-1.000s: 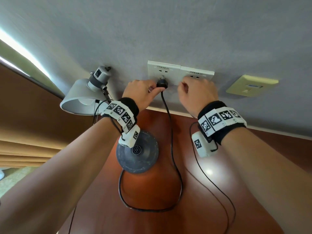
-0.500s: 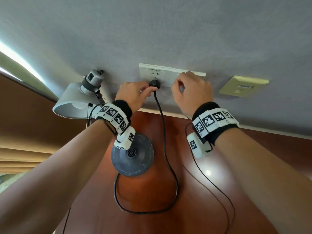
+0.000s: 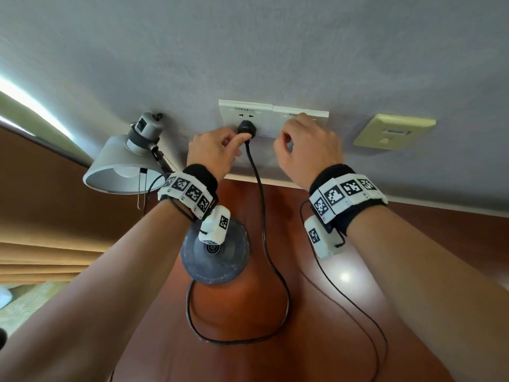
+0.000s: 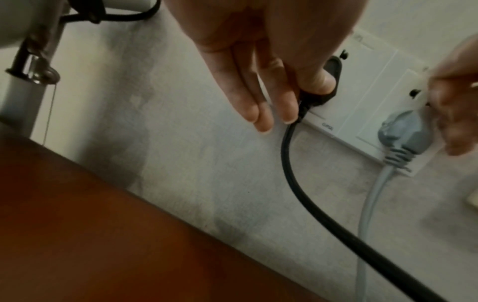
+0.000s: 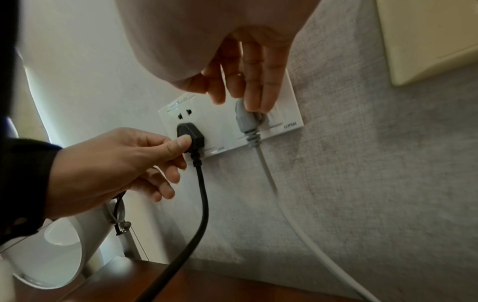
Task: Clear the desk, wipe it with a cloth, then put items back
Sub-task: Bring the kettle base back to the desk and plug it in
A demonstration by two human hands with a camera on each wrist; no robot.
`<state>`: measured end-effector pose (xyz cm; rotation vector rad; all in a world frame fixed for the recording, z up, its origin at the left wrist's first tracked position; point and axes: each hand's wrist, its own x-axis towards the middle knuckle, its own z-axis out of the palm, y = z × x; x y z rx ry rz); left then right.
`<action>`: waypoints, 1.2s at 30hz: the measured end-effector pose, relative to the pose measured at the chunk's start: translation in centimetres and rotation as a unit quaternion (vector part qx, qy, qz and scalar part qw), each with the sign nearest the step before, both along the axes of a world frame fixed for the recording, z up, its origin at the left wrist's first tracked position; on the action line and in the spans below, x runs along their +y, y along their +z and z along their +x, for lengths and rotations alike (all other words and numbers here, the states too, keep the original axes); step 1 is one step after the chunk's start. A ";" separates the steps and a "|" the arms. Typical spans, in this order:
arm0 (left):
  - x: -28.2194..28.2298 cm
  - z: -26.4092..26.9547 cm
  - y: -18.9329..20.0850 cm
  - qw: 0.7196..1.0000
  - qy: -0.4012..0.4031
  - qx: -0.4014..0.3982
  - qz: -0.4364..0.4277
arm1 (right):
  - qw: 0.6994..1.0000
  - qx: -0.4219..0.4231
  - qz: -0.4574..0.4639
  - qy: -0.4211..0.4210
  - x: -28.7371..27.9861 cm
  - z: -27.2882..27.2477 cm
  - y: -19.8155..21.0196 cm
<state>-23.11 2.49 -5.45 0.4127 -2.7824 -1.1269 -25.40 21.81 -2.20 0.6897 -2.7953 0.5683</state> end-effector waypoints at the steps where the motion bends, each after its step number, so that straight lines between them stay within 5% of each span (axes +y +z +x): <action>1: 0.0 0.1 0.2 1.000 -0.008 -0.005 -0.009 | 1.000 -0.008 0.007 -0.001 0.1 0.2 0.2; 8: 0.0 0.7 2.4 0.999 -0.010 -0.042 -0.016 | 0.997 -0.062 0.050 -0.023 1.4 2.4 1.1; 18: 2.9 7.8 4.5 0.971 0.075 0.005 0.229 | 0.977 -0.157 -0.073 -0.127 2.7 7.5 3.6; 26: 11.8 10.8 5.9 0.940 0.041 0.002 0.338 | 0.925 -0.209 -0.196 -0.250 9.8 13.9 4.4; 36: 28.1 15.9 10.2 0.921 -0.084 -0.051 0.376 | 0.849 -0.158 -0.305 -0.401 26.0 23.1 8.0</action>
